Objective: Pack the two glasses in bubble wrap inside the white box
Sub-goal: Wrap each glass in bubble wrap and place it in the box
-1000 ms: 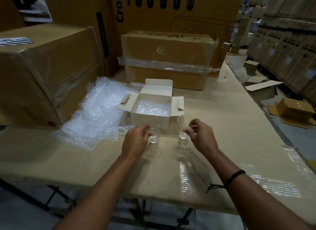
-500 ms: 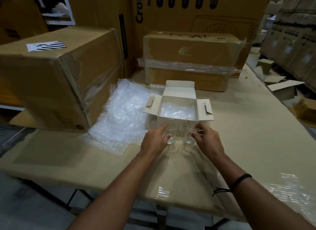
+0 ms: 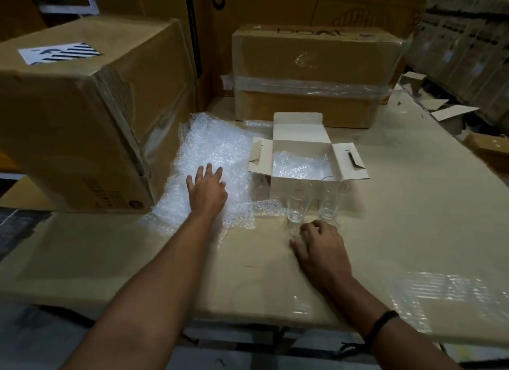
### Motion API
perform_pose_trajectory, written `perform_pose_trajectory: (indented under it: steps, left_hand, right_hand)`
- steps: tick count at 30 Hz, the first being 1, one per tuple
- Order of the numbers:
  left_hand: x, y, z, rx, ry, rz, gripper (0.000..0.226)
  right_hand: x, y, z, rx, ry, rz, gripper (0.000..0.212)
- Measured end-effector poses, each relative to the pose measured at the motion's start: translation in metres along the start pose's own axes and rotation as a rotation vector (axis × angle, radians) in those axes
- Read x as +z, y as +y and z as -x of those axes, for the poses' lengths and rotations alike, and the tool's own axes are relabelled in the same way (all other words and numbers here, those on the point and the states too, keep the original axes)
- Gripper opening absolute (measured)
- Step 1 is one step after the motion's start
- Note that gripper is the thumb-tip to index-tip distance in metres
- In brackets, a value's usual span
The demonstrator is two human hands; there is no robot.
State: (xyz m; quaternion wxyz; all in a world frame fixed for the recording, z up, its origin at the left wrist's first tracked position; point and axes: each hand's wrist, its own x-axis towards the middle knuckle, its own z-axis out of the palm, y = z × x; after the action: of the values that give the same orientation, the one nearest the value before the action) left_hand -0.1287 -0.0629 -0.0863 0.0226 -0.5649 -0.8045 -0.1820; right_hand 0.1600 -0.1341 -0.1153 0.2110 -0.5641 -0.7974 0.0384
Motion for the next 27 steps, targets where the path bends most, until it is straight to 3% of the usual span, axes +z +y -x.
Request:
perform_pose_trajectory:
  steps: [6,11,15,22,25,27]
  left_hand:
    - [0.0,-0.015,-0.026,0.037,0.021,-0.089,0.032]
    - [-0.011,-0.015,-0.028,0.07,0.306,0.11,0.012]
    - [-0.031,-0.01,0.003,0.148,0.449,0.209,0.012]
    - [-0.039,0.011,0.095,0.256,0.179,0.339,0.018]
    - [-0.034,0.02,0.125,0.306,0.079,0.395,0.016]
    - [-0.031,0.022,0.138,0.338,0.043,0.409,0.013]
  right_hand:
    - [0.001,-0.003,-0.004,0.044,-0.026,0.081,0.036]
    - [0.001,-0.004,-0.005,0.056,-0.017,0.099,0.037]
    - [-0.002,-0.007,-0.005,0.061,-0.039,0.105,0.036]
    - [-0.004,-0.004,-0.004,0.043,-0.021,-0.005,0.027]
    - [-0.013,-0.007,0.002,0.048,0.064,-0.173,0.038]
    - [-0.019,-0.02,0.004,0.128,0.035,-0.309,0.044]
